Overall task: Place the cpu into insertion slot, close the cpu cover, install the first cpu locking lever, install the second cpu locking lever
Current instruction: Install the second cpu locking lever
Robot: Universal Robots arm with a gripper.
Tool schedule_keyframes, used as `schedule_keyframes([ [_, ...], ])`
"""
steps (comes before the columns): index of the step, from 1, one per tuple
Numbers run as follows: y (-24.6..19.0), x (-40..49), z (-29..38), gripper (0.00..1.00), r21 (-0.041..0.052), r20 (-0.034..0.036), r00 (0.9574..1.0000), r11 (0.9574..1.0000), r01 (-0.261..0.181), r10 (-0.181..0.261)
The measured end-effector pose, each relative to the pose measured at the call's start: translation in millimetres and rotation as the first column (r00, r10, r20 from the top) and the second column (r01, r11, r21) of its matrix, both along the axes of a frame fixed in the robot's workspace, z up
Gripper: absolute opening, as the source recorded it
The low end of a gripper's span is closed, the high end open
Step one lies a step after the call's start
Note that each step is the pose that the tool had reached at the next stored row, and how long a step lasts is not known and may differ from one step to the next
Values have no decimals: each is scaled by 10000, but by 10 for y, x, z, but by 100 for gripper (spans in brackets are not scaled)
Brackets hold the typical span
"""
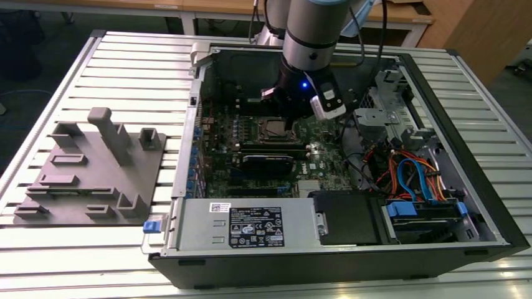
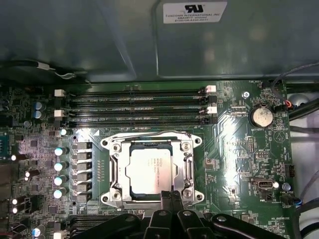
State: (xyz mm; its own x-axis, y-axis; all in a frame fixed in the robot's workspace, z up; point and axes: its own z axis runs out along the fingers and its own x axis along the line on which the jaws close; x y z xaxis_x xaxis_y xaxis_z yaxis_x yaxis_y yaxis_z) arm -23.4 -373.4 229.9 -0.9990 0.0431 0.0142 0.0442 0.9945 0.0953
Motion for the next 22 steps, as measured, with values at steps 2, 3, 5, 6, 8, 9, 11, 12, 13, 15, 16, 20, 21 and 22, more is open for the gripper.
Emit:
schedule_keyframes([
  [2, -4, 0, 0, 10, 0, -3, 10000, 10000, -1, 1],
  [3, -7, 0, 1, 10, 0, -10, 10000, 10000, -1, 1],
  [5, -12, -5, 0, 10, 0, -26, 10000, 10000, -1, 1],
  [6, -14, -11, 0, 10, 0, -33, 10000, 10000, 0, 0],
  [8, -20, -21, 0, 10, -1, -37, 10000, 10000, 0, 0],
  [9, -25, -24, 0, 10, -1, -37, 10000, 10000, -1, 1],
  [11, -42, -26, 0, 10, -1, -38, 10000, 10000, -1, 1],
  [12, -55, -26, 0, 10, -1, -37, 10000, 10000, 0, 0],
  [13, -70, -26, 0, 10, -2, -38, 10000, 10000, 1, -1],
  [15, -92, -26, 0, 10, -2, -38, 10000, 10000, 0, 0],
  [16, -100, -26, 0, 10, -1, -37, 10000, 10000, 0, 0],
  [20, -114, -38, -1, 10, 12, -39, 10000, 10000, 0, 0],
  [21, -118, -42, -2, 10, 18, -39, 10000, 10000, -1, 1],
  [22, -125, -44, -1, 10, 21, -39, 10000, 10000, -2, 2],
])
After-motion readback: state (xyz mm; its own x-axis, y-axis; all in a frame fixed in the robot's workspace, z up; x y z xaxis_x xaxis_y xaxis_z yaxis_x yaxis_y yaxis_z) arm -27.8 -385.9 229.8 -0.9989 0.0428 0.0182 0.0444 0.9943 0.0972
